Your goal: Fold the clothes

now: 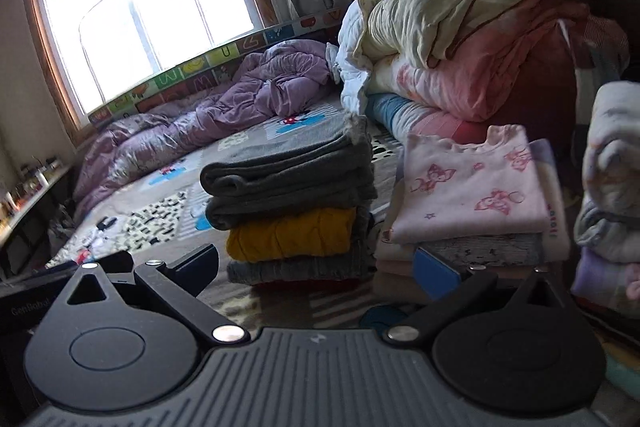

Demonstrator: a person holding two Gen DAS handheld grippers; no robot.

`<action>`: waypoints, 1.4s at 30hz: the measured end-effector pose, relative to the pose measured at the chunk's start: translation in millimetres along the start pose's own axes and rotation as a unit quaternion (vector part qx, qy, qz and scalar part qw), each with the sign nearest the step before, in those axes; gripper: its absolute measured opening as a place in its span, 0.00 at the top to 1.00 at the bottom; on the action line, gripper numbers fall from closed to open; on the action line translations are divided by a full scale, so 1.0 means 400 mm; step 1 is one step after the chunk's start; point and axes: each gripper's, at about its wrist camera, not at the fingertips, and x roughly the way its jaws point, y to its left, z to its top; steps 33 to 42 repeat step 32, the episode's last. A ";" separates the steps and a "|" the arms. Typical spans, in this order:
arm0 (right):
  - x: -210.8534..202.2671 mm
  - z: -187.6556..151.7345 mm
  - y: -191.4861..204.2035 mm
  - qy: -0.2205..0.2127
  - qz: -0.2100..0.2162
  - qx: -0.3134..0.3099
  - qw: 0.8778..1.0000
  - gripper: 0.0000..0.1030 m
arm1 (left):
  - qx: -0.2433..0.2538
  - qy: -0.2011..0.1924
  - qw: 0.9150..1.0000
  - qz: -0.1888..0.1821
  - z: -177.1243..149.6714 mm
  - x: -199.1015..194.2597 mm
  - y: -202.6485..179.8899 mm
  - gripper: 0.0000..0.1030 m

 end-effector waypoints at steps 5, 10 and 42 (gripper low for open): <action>-0.052 -0.005 0.014 0.000 -0.014 -0.014 1.000 0.00 | 0.007 -0.004 1.000 0.002 -0.009 -0.052 -0.019 0.00; -0.094 -0.011 0.028 -0.004 -0.024 -0.026 0.999 0.00 | 0.000 -0.001 1.000 0.018 -0.017 -0.090 -0.033 0.00; -0.208 -0.089 0.054 -0.015 -0.030 -0.043 0.999 0.00 | 0.017 -0.010 1.000 0.012 -0.067 -0.208 -0.078 0.00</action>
